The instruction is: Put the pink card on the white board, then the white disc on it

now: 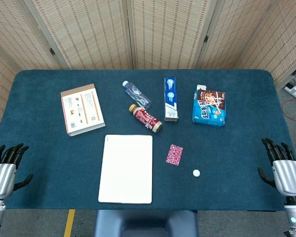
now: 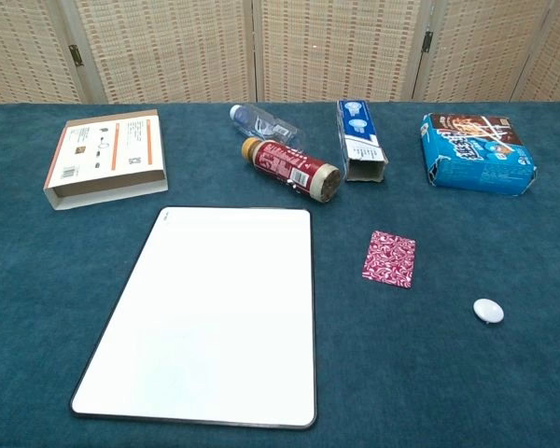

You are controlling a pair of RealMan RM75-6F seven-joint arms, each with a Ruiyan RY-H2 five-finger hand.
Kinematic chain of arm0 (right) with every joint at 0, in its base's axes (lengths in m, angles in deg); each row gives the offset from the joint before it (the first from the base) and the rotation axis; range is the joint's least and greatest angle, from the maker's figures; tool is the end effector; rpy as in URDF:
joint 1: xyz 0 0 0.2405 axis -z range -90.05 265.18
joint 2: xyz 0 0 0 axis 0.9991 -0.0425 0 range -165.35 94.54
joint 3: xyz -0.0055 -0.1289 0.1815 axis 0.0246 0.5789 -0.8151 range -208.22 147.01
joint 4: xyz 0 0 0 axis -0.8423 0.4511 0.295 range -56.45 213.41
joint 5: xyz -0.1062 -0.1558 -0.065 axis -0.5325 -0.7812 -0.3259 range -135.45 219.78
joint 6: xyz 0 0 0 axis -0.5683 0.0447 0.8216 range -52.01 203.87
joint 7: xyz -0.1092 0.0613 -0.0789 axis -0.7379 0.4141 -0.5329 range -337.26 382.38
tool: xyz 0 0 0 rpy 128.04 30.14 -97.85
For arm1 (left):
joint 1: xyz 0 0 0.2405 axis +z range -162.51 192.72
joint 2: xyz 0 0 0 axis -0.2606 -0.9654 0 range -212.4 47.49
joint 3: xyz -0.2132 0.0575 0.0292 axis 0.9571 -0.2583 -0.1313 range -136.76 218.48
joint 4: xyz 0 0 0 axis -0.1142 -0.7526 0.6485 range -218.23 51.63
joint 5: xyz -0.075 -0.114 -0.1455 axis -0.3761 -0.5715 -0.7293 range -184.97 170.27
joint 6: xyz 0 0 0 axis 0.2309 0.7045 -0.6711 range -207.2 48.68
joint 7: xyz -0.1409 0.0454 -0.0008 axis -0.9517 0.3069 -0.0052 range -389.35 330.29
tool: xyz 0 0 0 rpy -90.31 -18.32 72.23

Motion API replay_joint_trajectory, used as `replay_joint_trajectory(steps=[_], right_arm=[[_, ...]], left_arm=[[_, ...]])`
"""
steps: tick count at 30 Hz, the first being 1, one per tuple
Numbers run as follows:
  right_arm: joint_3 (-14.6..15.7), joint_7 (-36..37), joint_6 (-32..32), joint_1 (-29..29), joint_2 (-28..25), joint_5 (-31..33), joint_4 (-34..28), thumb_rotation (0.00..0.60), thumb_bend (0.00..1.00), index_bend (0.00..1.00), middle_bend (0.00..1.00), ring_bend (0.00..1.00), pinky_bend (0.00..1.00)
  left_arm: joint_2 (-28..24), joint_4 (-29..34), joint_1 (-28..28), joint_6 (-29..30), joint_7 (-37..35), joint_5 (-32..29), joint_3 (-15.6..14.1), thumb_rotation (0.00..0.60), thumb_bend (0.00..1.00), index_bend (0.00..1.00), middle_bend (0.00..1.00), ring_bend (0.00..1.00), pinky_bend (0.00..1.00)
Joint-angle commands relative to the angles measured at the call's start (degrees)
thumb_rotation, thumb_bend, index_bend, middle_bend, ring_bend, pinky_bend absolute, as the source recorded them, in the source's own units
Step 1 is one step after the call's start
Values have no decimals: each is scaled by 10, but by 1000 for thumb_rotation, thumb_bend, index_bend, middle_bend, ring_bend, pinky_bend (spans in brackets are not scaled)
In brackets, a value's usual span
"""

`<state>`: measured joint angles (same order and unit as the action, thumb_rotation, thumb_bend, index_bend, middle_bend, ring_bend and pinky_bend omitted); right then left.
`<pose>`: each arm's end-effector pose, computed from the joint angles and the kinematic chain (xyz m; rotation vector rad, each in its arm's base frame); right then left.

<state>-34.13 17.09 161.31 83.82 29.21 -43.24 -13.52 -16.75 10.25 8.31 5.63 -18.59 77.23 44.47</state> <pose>-0.2808 -0.1785 0.1552 1.3857 -0.8372 0.8290 -0.2665 0.1928 0.1469 -1.4250 -0.7791 -0.8197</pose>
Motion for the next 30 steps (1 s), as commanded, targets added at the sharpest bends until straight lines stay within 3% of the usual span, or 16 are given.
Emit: replay_joint_trajectory(steps=[1,23,30], right_arm=[[1,0,-1,0,0,-1,-1,600,353,42,125,176,87],[6,5,-33,-25,-18,-25,-6,600,353,44,137,181,87],[2,-24,-82,-73,-30,-59,-23,600,353,155,140,176,87]], left_arm=[[1,0,-1,-1,0,-2,0,600,248,180,149,158,0],[-8,12,6,3,6,-6,-3,600,248,177,149,159,0],[-9,14,4,2,7,-7,-2,600,248,177,149,159,0]])
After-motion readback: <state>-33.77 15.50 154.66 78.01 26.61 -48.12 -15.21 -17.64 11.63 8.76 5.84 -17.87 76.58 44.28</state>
